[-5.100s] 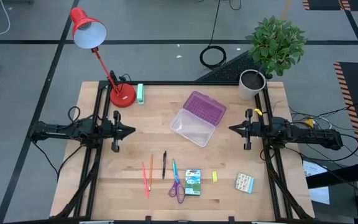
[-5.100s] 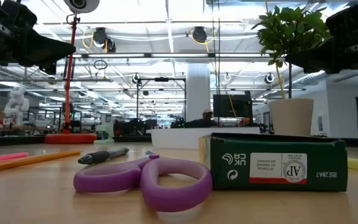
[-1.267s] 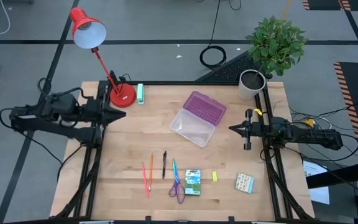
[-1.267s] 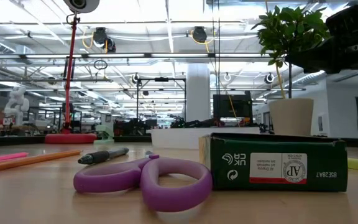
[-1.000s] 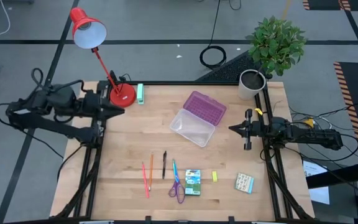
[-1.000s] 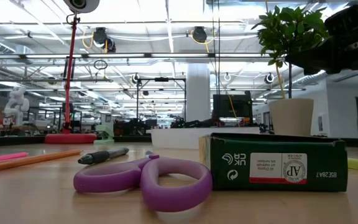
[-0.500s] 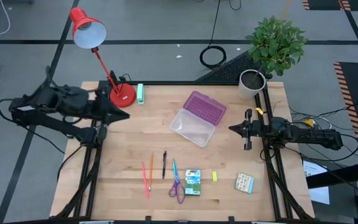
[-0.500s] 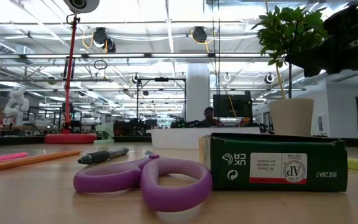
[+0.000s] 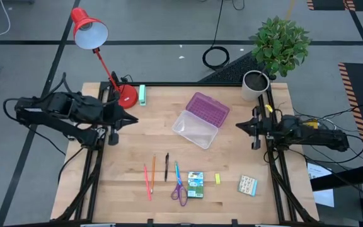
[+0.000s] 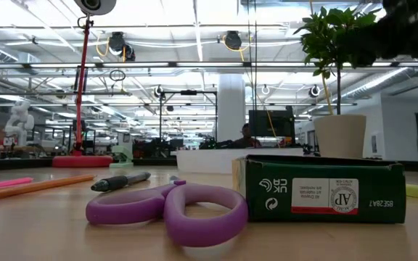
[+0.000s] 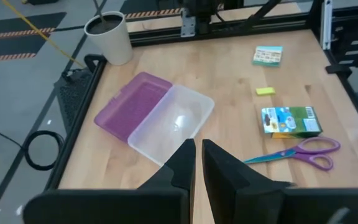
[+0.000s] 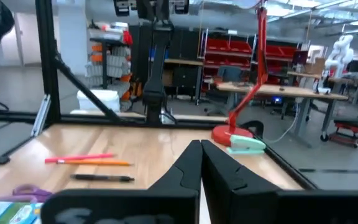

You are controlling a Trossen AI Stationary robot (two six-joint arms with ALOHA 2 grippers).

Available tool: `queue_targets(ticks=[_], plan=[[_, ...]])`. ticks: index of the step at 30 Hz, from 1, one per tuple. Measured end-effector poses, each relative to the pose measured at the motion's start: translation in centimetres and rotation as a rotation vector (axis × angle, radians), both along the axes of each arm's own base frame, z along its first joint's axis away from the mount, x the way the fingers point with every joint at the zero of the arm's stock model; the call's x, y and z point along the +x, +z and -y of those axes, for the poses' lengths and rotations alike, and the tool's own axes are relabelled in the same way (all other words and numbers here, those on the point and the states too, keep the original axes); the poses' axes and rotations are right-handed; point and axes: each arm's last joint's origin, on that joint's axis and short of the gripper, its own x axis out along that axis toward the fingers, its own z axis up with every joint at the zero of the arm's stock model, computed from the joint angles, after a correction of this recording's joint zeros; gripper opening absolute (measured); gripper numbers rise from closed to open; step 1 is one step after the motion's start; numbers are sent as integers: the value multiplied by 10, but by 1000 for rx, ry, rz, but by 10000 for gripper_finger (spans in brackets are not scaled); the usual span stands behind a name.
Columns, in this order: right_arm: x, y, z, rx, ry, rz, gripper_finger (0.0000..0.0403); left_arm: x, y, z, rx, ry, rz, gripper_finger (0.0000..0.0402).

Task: Pack school essentials
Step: Put the pink pencil into the purple supply box

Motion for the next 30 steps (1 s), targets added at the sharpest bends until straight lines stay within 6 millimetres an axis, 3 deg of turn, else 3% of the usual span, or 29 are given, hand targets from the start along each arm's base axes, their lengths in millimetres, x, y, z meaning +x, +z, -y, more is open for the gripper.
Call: queue_targets(ticks=[12, 18, 22, 30], plan=[[8, 97, 0, 101, 0, -136, 0, 13, -6, 4, 13, -6, -40, 33], [18, 126, 1, 111, -4, -236, 0, 20, -9, 6, -3, 9, -52, 33], [25, 135, 2, 174, -10, -265, 0, 28, -14, 9, -34, 25, -76, 33], [38, 122, 2, 273, -21, -319, 0, 48, -30, 28, -95, 73, -149, 33]])
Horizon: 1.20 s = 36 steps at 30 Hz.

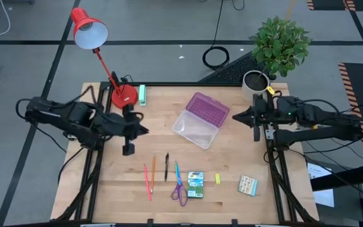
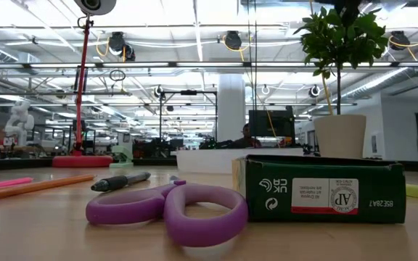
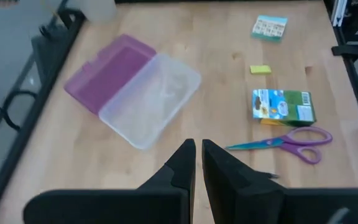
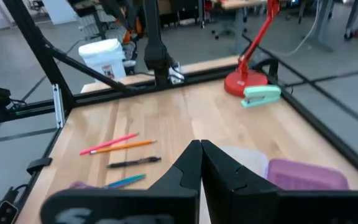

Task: Pack school essentials
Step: Put the pink pencil into the purple supply box

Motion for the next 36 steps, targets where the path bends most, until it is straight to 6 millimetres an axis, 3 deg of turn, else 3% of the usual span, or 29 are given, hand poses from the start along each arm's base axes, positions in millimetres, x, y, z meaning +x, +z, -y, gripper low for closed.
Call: queue_targets(ticks=[8, 13, 20, 29, 36], plan=[[12, -36, -8, 28, 50, -37, 0, 20, -29, 32, -217, 191, -136, 33], [16, -37, -9, 24, 61, 16, 0, 33, -52, 55, -330, 344, -213, 39], [19, -39, -11, 71, 58, 5, 0, 44, -84, 90, -421, 517, -292, 86], [32, -56, -29, 133, 148, 46, 0, 48, -130, 136, -402, 689, -332, 152], [35, -58, -36, 147, 174, 26, 0, 54, -169, 150, -448, 941, -411, 185]])
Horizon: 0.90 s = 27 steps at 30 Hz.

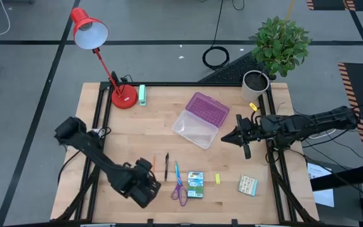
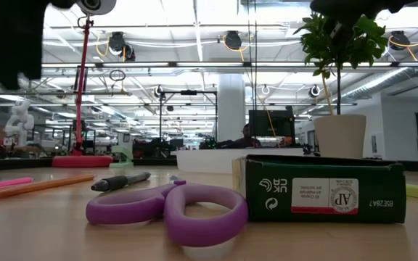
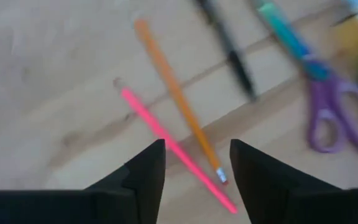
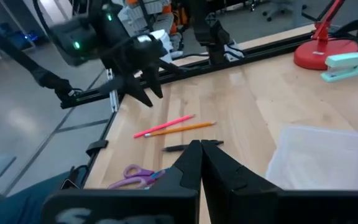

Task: Pack school essentials
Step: Put the pink pencil into the purple supply box

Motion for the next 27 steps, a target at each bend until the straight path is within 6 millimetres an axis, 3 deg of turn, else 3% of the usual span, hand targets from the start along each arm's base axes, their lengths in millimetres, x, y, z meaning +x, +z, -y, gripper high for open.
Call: queue_targets(ticks=[5, 13, 27], plan=[[3, 2, 0, 4, -2, 24, 0, 8, -20, -4, -55, 93, -140, 186], [9, -2, 1, -25, -76, 9, 0, 18, -42, -10, -13, 128, -209, 165], [29, -7, -3, -76, -59, 42, 0, 24, -59, -14, -9, 215, -252, 131]])
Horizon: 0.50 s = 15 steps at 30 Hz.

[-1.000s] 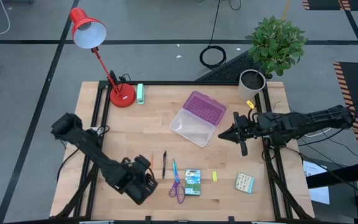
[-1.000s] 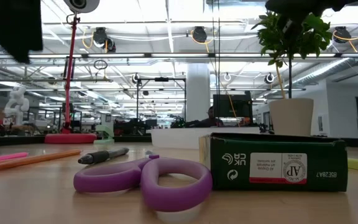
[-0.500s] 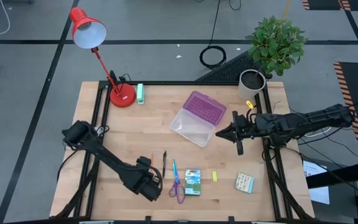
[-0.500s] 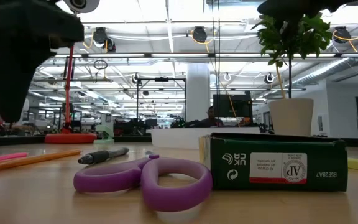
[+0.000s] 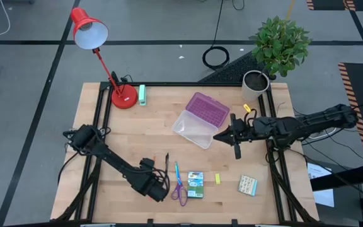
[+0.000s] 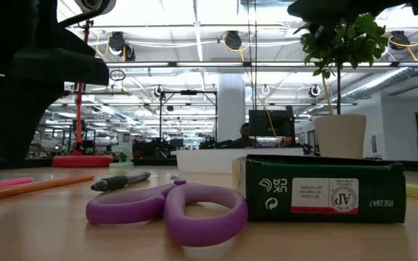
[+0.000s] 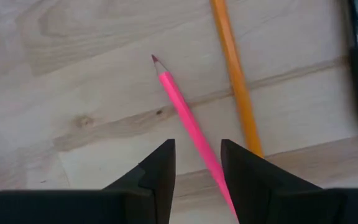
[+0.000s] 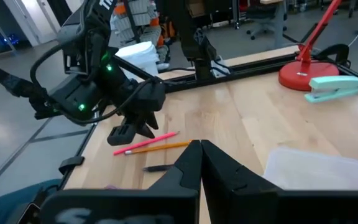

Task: Pack school essentials
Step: Put the pink pencil into the purple supply box

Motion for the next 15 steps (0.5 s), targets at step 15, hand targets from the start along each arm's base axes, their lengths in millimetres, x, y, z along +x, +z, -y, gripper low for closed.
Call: queue_targets(ticks=[15], plan=[[5, -1, -1, -46, 14, 19, 0, -8, -27, -4, -40, 59, 42, 131]])
